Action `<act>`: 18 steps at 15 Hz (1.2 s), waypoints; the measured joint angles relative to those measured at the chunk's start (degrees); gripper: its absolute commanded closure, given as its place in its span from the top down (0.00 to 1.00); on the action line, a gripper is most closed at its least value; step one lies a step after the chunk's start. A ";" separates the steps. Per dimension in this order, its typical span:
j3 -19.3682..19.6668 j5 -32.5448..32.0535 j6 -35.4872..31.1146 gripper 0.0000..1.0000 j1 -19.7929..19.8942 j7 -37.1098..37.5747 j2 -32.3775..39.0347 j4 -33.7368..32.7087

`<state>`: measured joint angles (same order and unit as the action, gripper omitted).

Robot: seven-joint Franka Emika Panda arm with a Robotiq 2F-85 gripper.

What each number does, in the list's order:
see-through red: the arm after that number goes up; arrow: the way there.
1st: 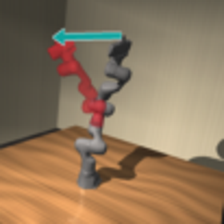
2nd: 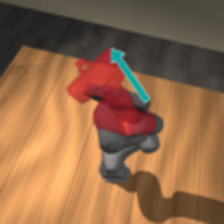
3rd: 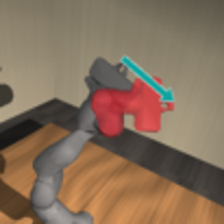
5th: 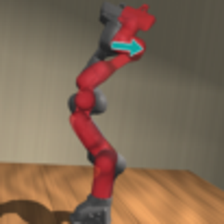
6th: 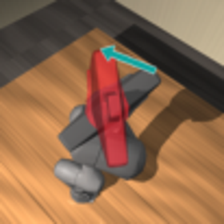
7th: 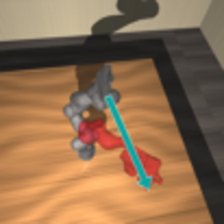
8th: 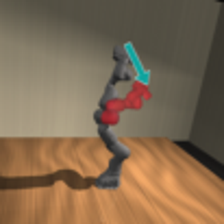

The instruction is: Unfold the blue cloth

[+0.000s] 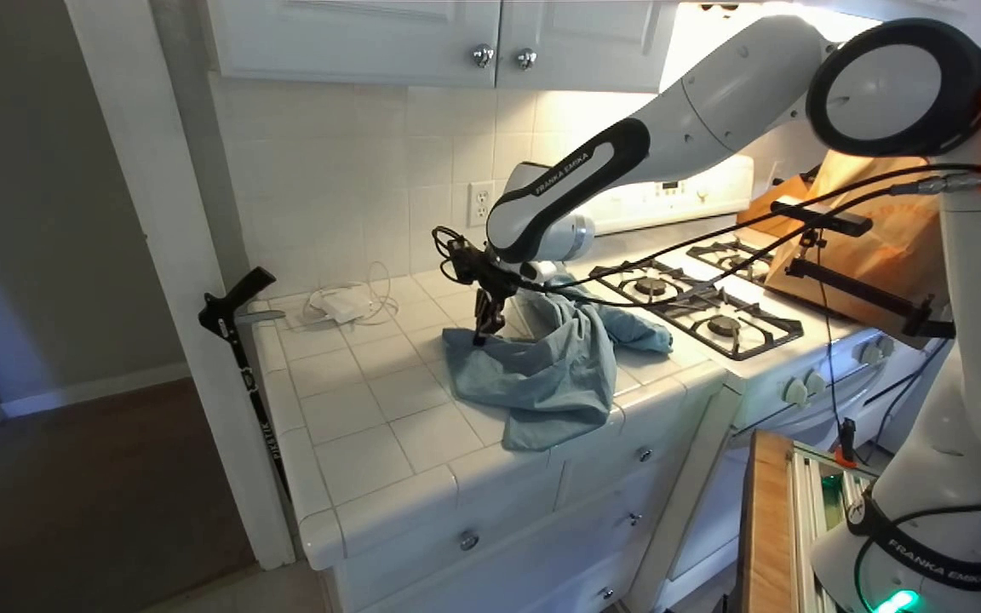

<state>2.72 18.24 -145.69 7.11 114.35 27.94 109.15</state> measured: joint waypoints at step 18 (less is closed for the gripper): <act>-9.41 4.96 -11.99 0.01 -2.95 -23.91 4.32 -14.55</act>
<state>-6.70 23.20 -157.67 4.16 90.44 32.26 94.60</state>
